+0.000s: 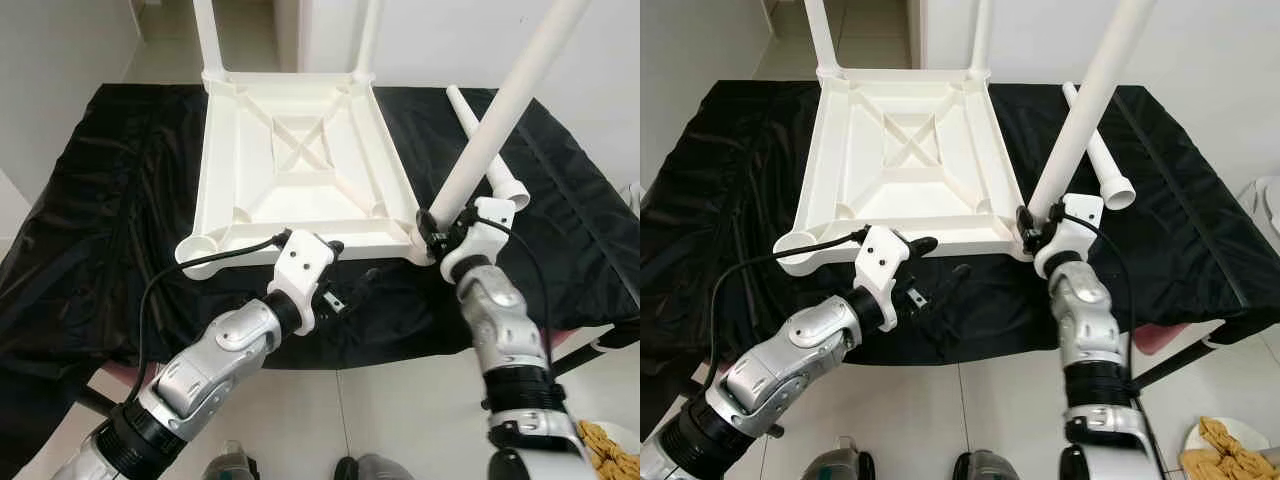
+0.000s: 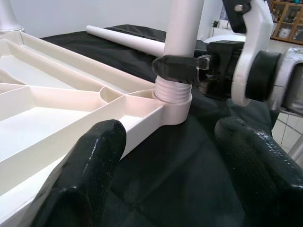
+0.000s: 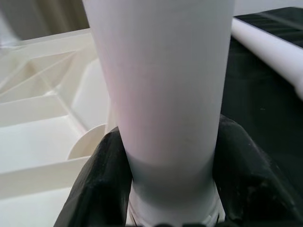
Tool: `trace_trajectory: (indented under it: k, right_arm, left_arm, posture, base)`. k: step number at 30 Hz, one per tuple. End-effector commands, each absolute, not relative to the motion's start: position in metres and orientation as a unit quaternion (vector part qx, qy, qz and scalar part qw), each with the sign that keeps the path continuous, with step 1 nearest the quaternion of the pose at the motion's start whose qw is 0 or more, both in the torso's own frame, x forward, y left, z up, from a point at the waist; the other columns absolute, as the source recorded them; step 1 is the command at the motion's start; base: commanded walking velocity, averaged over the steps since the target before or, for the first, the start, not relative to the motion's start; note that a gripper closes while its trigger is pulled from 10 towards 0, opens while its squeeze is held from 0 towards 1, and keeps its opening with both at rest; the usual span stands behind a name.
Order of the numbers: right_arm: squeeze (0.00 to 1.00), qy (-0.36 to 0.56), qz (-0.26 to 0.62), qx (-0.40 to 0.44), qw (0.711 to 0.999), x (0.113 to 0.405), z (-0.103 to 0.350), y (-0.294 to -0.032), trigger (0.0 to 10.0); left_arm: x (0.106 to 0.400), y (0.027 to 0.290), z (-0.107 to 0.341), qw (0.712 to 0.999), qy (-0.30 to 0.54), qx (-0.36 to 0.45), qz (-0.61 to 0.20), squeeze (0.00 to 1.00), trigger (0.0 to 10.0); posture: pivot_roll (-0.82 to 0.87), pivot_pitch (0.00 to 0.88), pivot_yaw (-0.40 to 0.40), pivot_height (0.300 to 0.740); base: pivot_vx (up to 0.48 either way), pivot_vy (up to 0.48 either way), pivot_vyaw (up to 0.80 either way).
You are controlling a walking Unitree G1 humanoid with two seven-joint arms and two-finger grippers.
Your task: Building children table
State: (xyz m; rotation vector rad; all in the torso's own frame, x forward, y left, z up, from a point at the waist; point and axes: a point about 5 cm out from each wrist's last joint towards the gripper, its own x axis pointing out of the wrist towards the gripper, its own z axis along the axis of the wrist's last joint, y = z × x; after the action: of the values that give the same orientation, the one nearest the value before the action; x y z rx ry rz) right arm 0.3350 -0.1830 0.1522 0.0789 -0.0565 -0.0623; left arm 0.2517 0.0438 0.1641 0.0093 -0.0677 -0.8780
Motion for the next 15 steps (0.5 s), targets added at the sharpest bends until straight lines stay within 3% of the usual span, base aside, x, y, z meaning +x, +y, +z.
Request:
trace_trajectory:
  k: [1,6,10,15]
  right_arm:
    - [0.0,-0.004,-0.091,0.049,0.995,0.332,0.143,-0.193,10.0]
    - [0.0,0.003,-0.139,0.045,0.989,0.328,0.14,-0.19,10.0]
    - [0.0,0.004,-0.237,0.04,0.971,0.317,0.139,-0.193,10.0]
    - [0.0,0.002,-0.268,0.05,0.962,0.312,0.139,-0.191,10.0]
  left_arm:
    - [0.241,0.036,0.162,0.848,-0.028,0.009,-0.53,0.0,10.0]
    - [0.241,0.036,0.162,0.847,-0.029,0.009,-0.53,0.0,10.0]
    - [0.24,0.036,0.162,0.848,-0.028,0.008,-0.53,0.0,10.0]
    - [0.24,0.036,0.162,0.848,-0.028,0.008,-0.53,0.0,10.0]
  posture:
    - [0.02,0.06,-0.033,0.74]
    - [0.02,0.056,-0.036,0.74]
    - [0.02,0.05,-0.037,0.74]
    - [0.02,0.049,-0.038,0.74]
  base:
    - [0.0,0.0,0.0]
    - [0.0,0.0,0.0]
    - [0.0,0.0,0.0]
    - [0.0,0.0,0.0]
